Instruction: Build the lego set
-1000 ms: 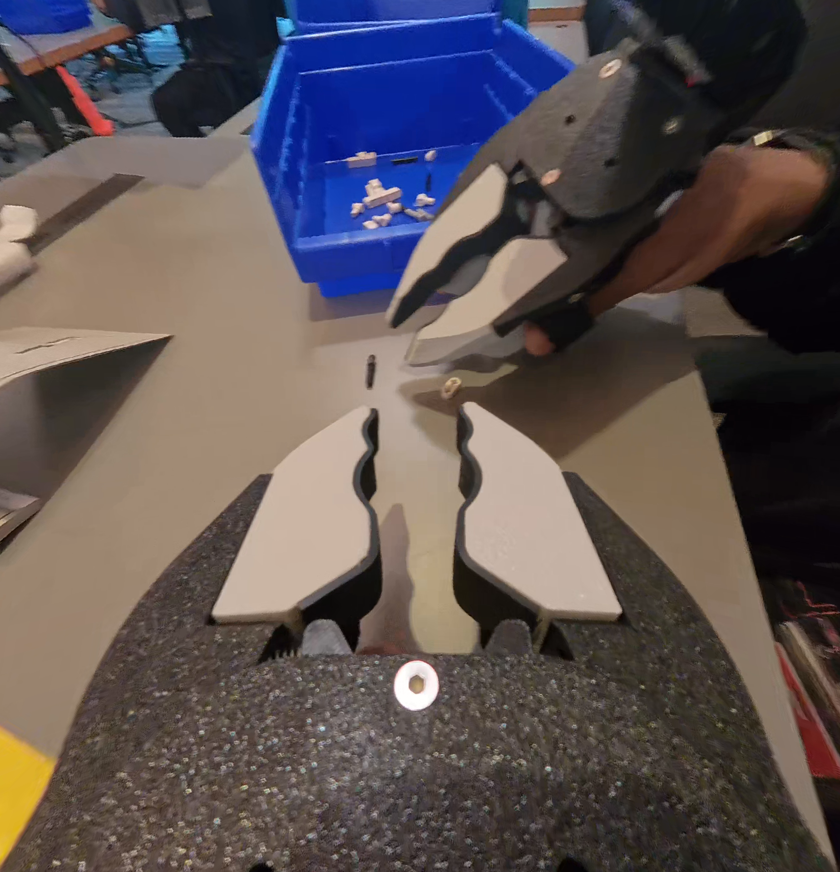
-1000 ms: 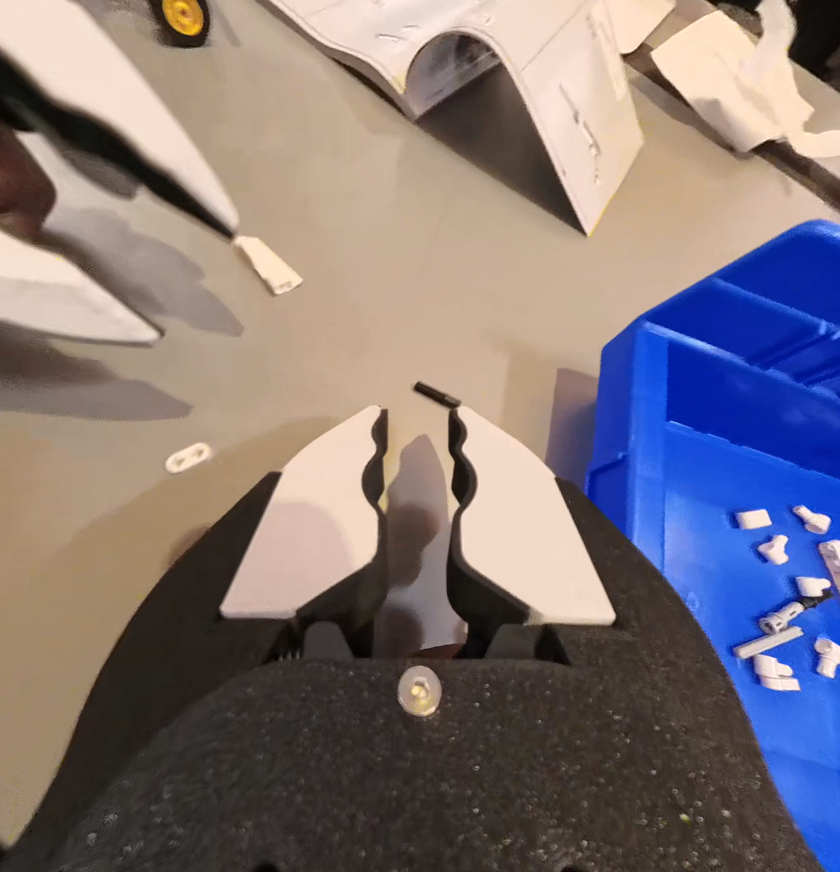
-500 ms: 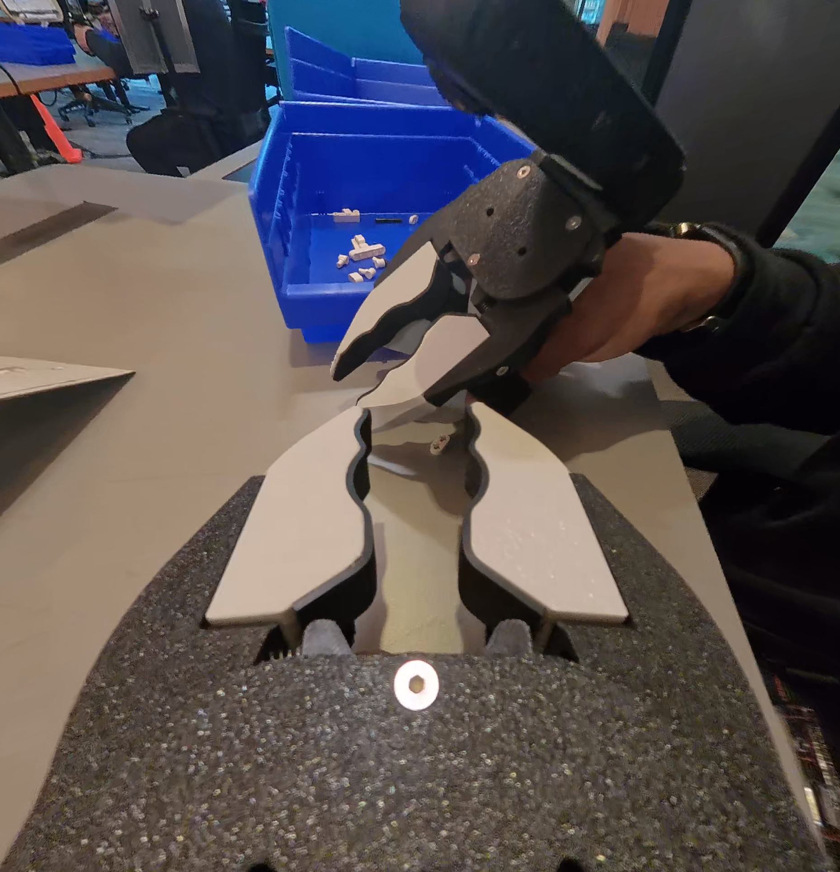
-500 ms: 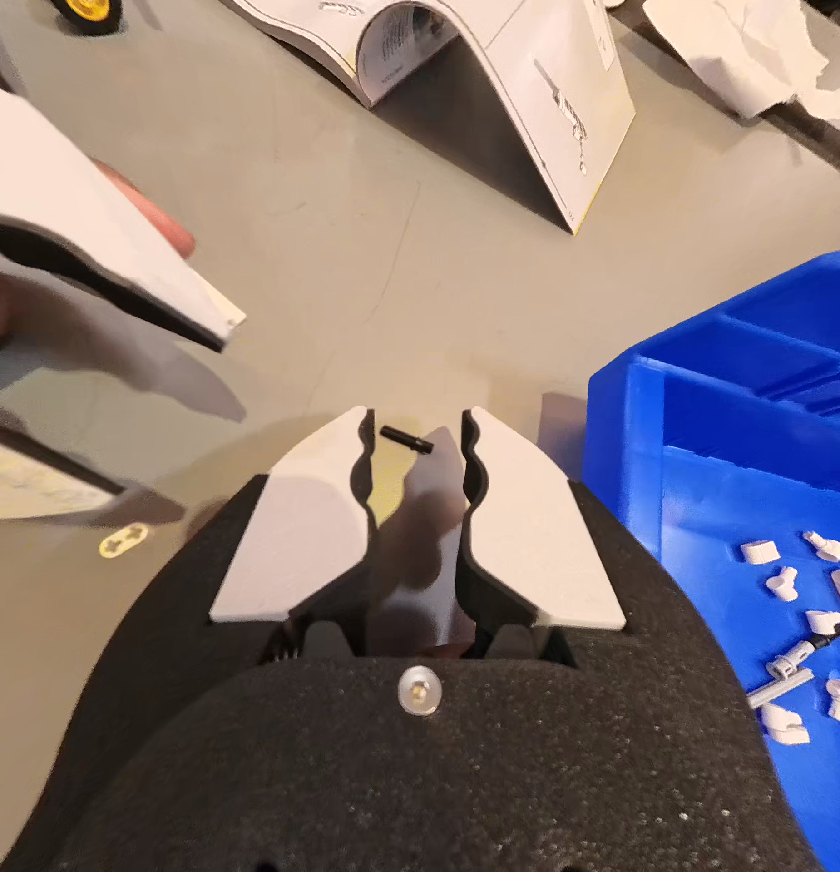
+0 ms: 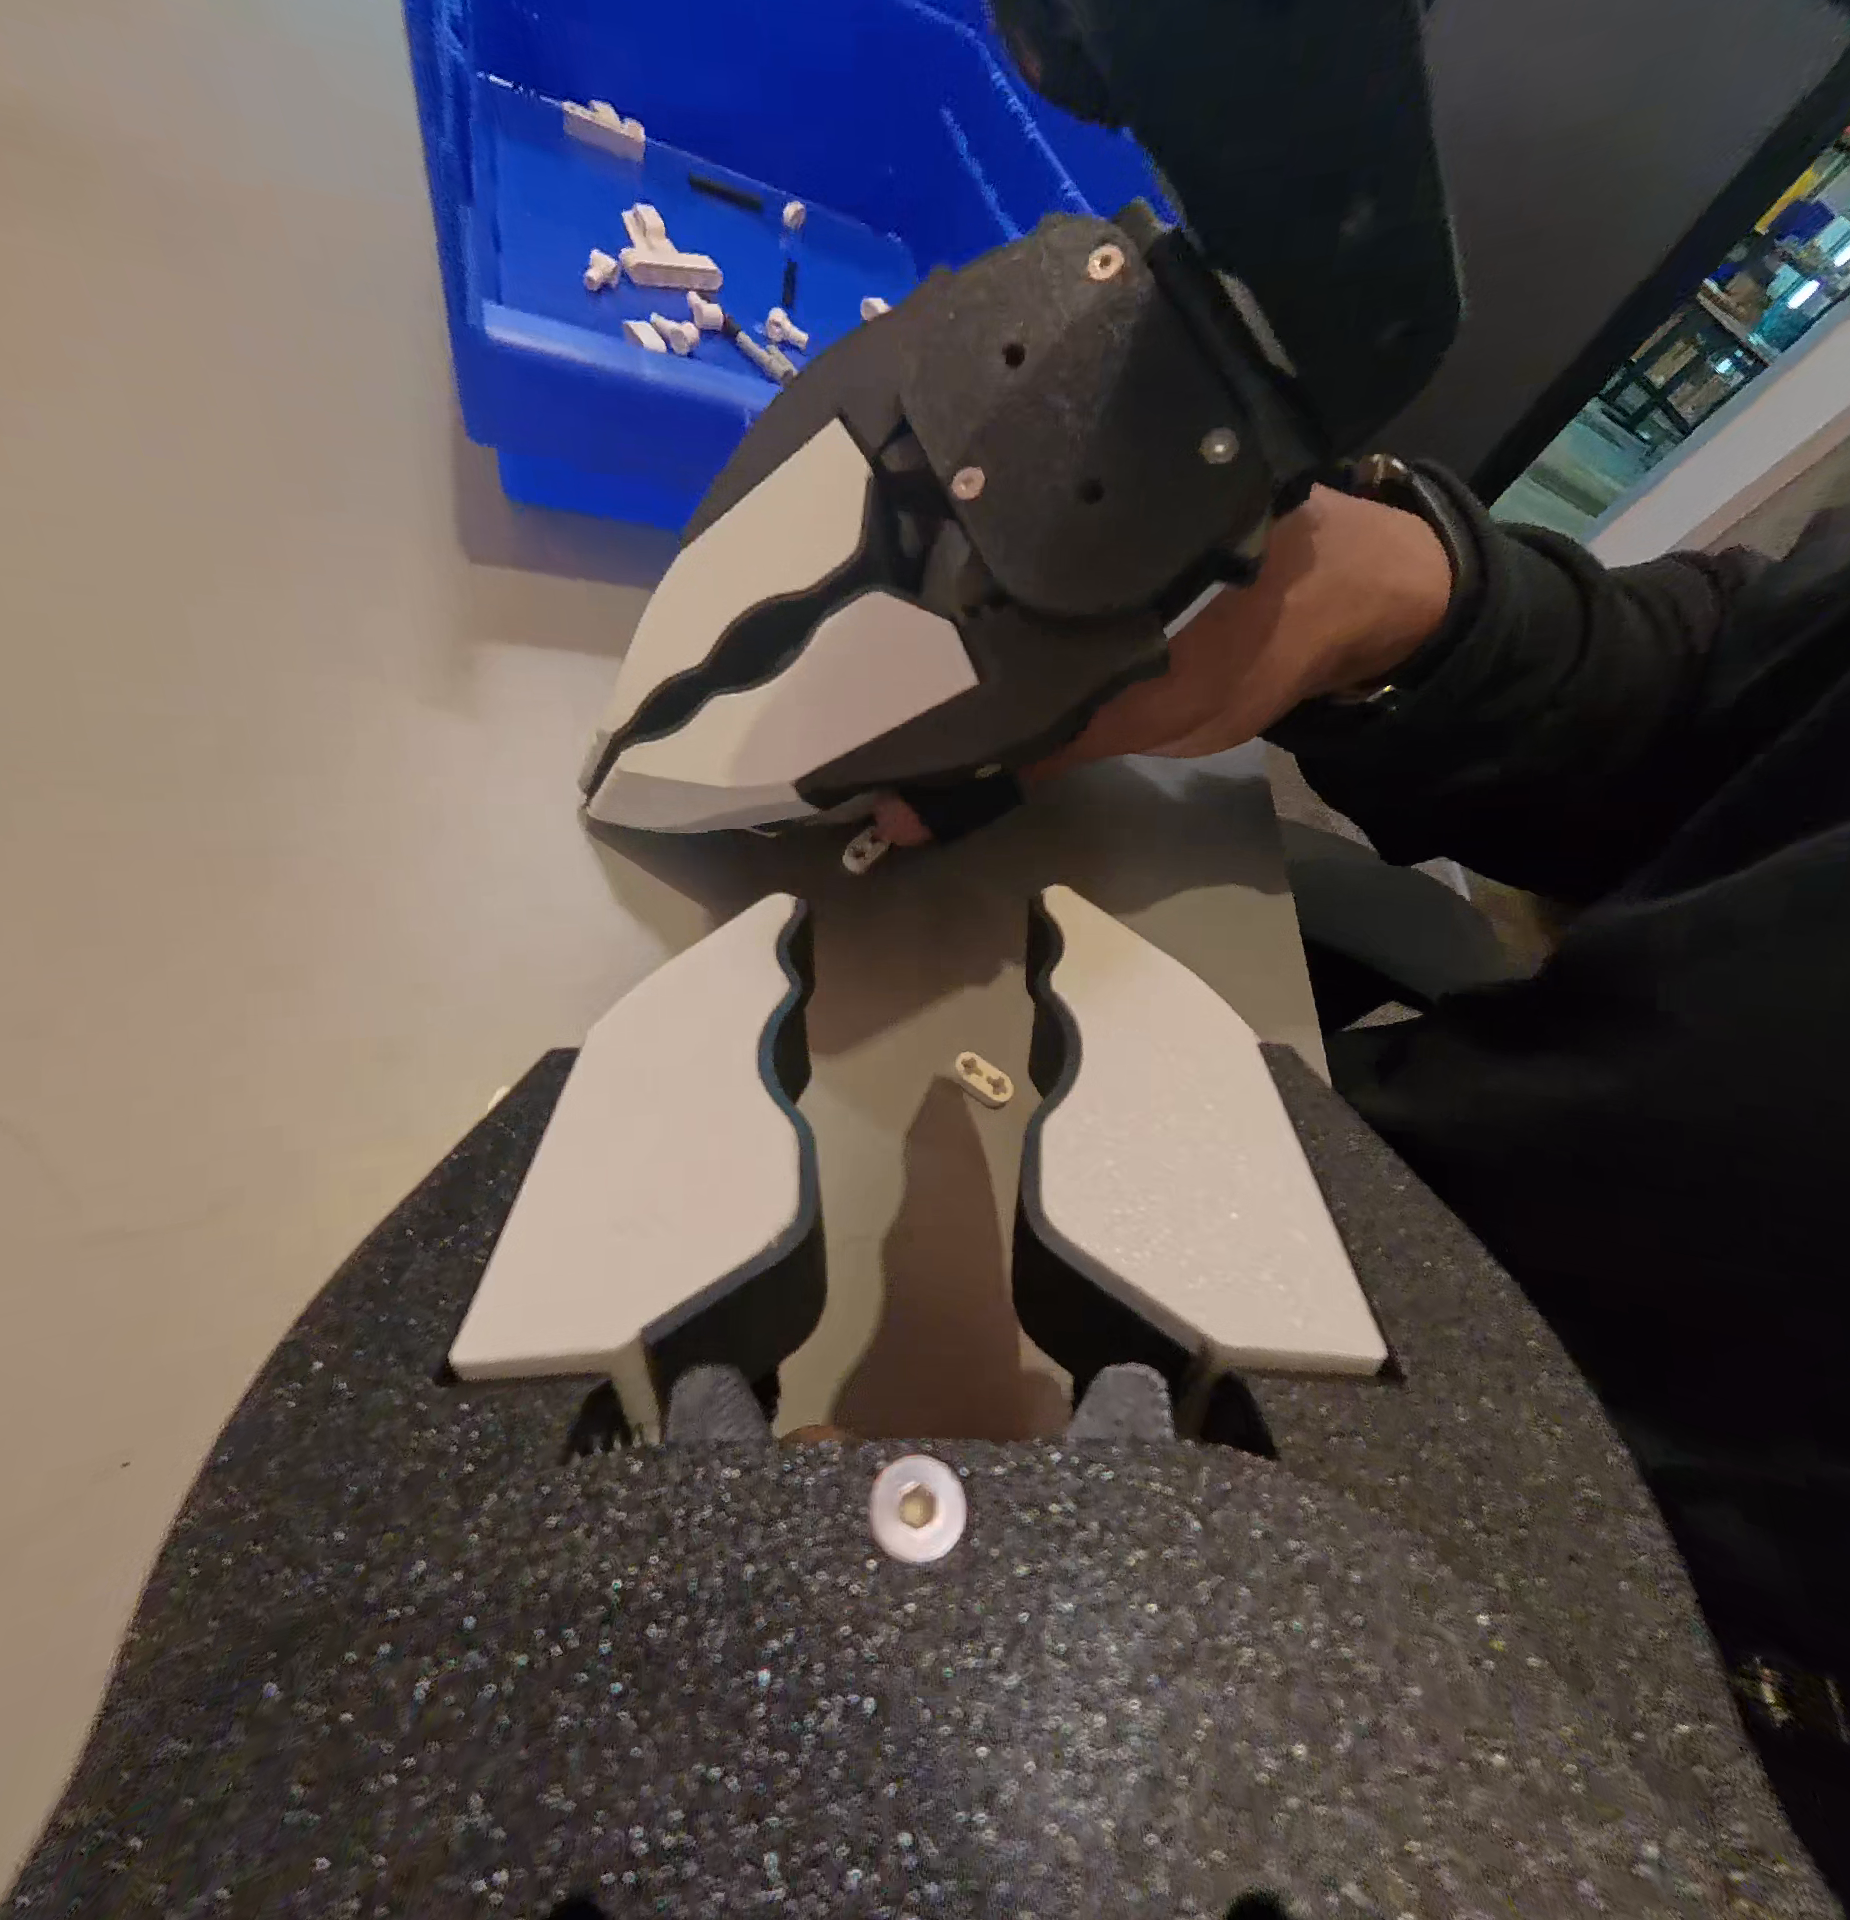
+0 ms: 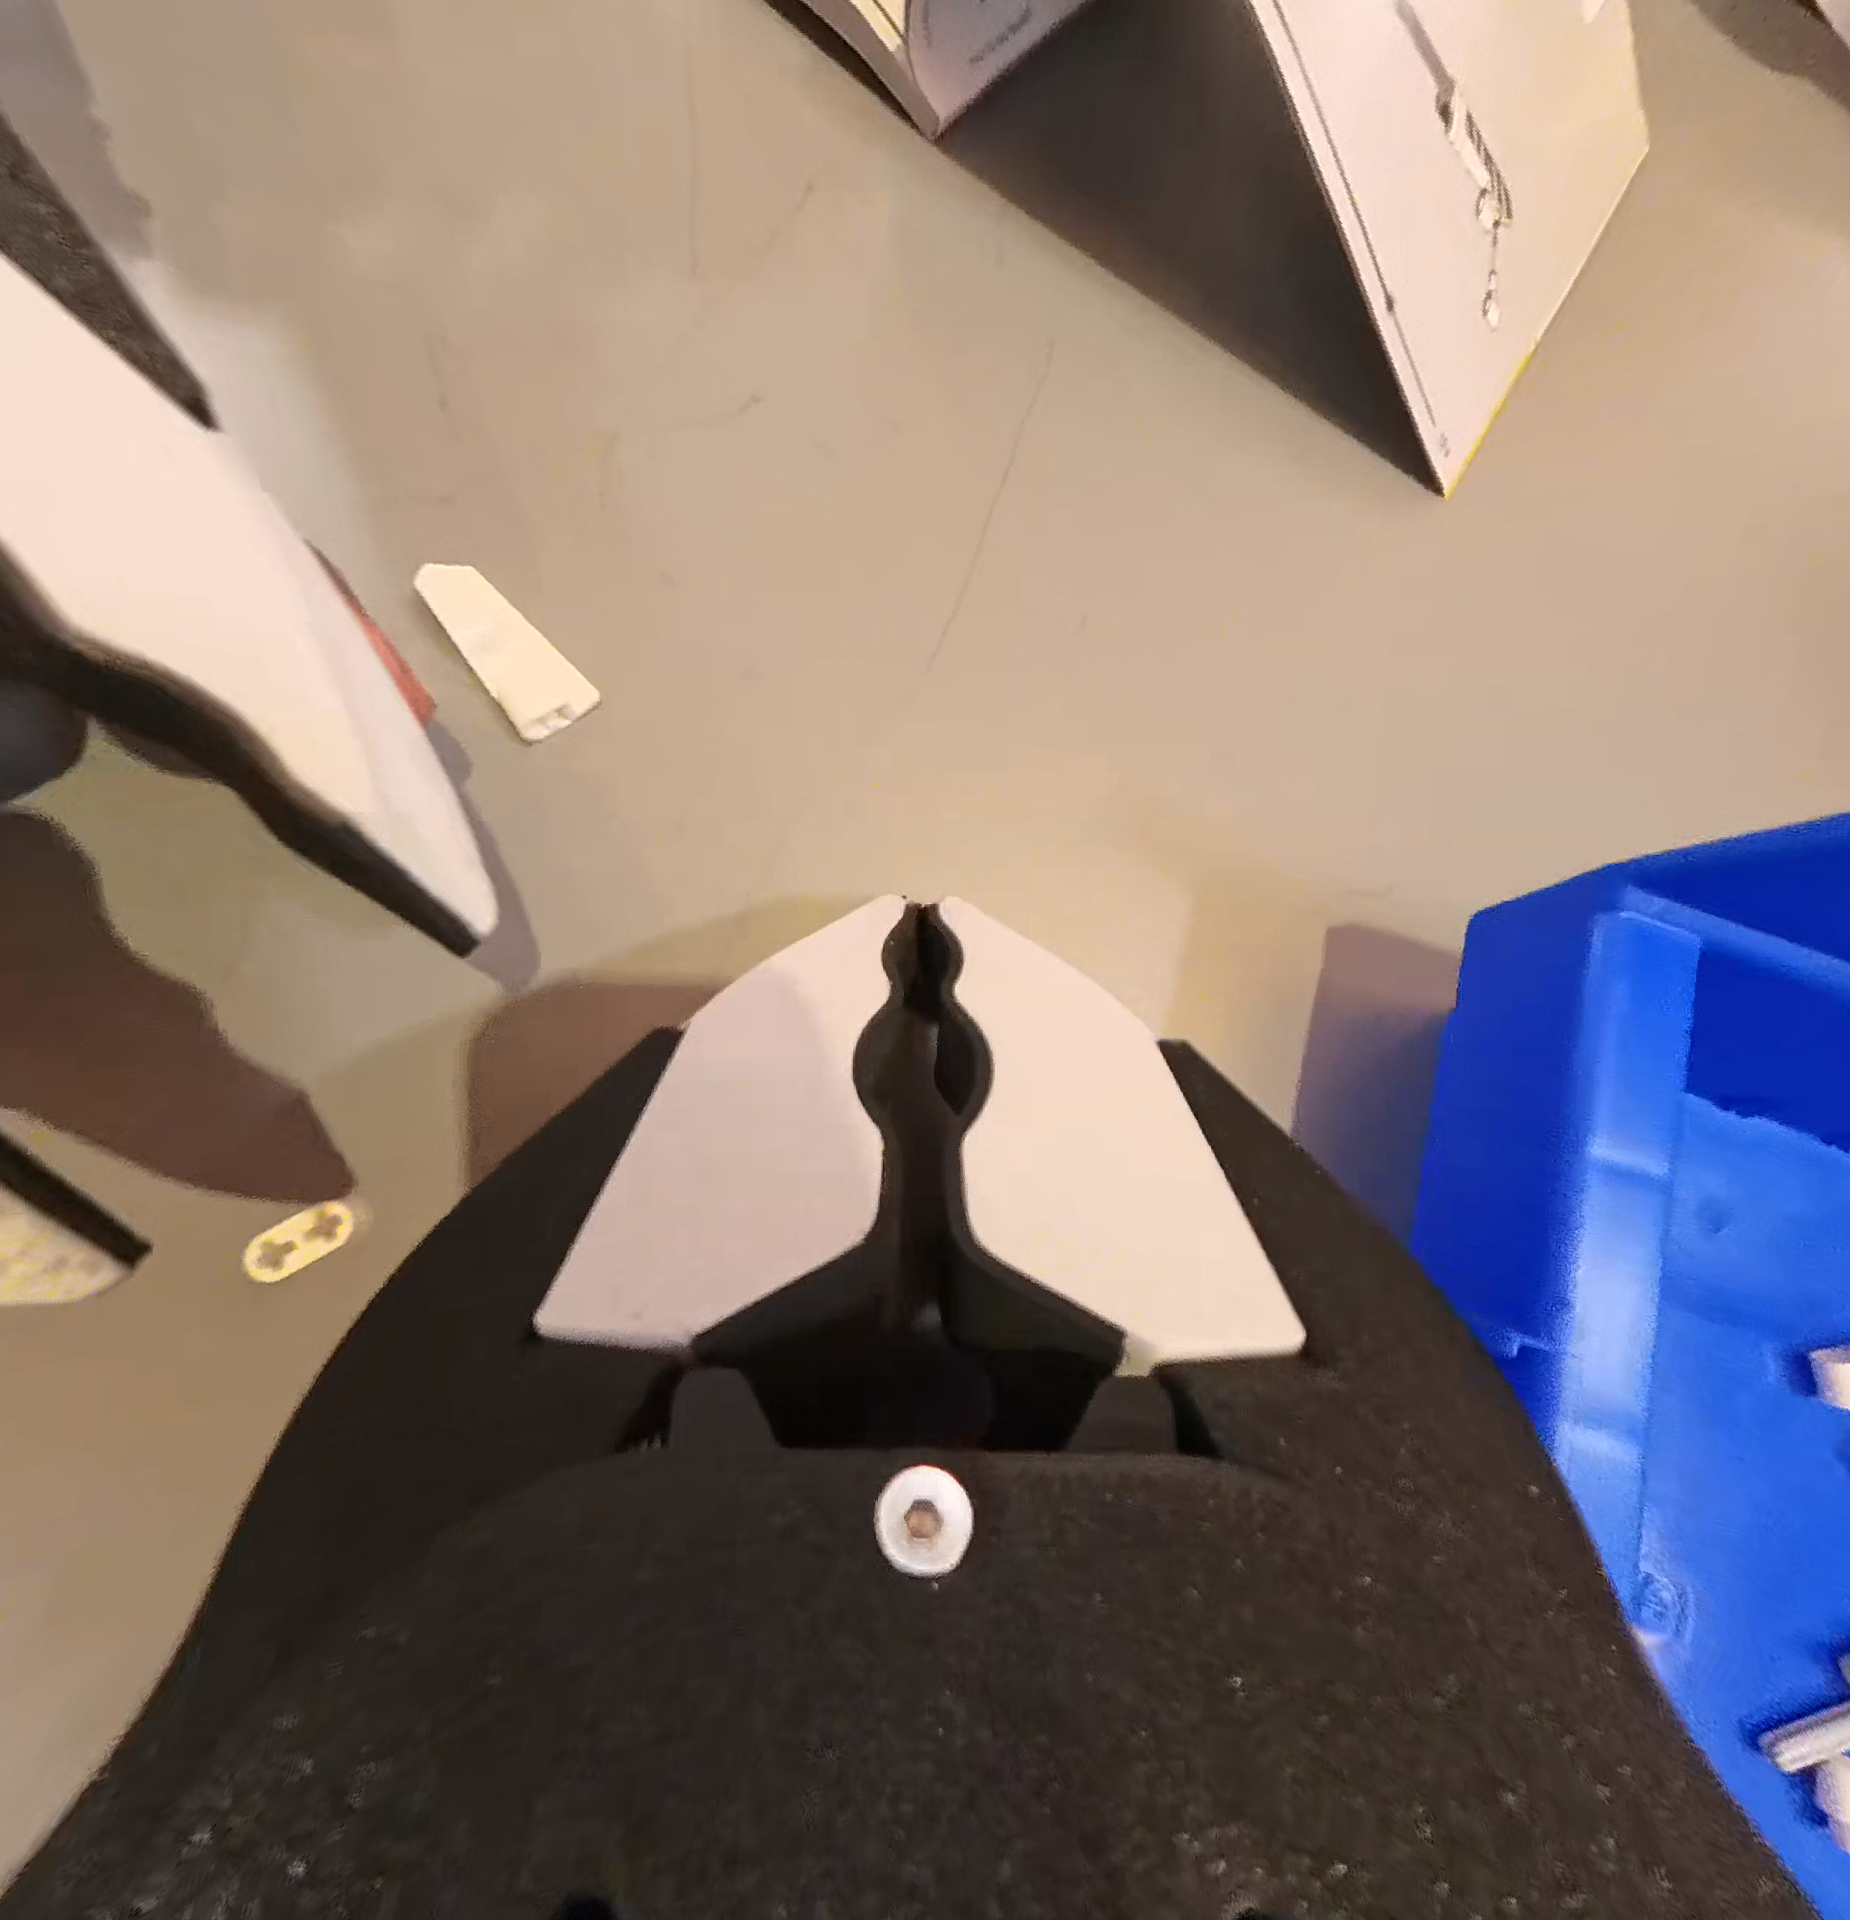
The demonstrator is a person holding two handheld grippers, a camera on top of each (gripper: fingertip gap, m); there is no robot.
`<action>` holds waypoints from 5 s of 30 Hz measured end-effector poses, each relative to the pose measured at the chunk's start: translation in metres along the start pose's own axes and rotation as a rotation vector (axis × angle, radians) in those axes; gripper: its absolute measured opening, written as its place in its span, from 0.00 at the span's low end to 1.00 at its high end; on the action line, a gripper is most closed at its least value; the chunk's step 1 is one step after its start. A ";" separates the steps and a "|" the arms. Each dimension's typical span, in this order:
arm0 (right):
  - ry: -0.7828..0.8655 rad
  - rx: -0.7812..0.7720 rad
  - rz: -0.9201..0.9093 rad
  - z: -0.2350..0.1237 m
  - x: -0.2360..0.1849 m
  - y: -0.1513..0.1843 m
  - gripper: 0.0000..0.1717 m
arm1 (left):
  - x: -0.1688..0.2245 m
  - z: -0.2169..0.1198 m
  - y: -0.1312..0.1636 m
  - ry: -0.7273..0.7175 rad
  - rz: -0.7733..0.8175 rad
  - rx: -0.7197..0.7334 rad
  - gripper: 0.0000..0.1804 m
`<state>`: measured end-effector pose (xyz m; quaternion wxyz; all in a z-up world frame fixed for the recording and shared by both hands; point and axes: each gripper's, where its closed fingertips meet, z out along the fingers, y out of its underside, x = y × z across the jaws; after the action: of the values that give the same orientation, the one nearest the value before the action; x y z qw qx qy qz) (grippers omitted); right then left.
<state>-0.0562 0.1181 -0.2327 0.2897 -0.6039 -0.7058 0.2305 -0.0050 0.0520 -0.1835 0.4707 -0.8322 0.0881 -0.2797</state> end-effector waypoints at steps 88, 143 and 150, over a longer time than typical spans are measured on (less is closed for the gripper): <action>-0.388 0.122 -0.287 -0.043 -0.066 -0.004 0.07 | -0.006 -0.083 -0.004 -0.481 0.058 0.335 0.23; -0.254 0.245 -0.343 -0.033 -0.080 -0.017 0.06 | 0.023 -0.081 0.108 -0.920 -0.060 -0.240 0.02; -0.333 0.359 -0.341 -0.058 -0.049 -0.021 0.07 | 0.015 -0.062 0.071 -0.633 0.169 -0.162 0.02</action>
<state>-0.0261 0.0648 -0.1829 0.3066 -0.3697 -0.7828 0.3956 -0.0182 -0.0380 -0.2124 0.4286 -0.9022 0.0283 0.0404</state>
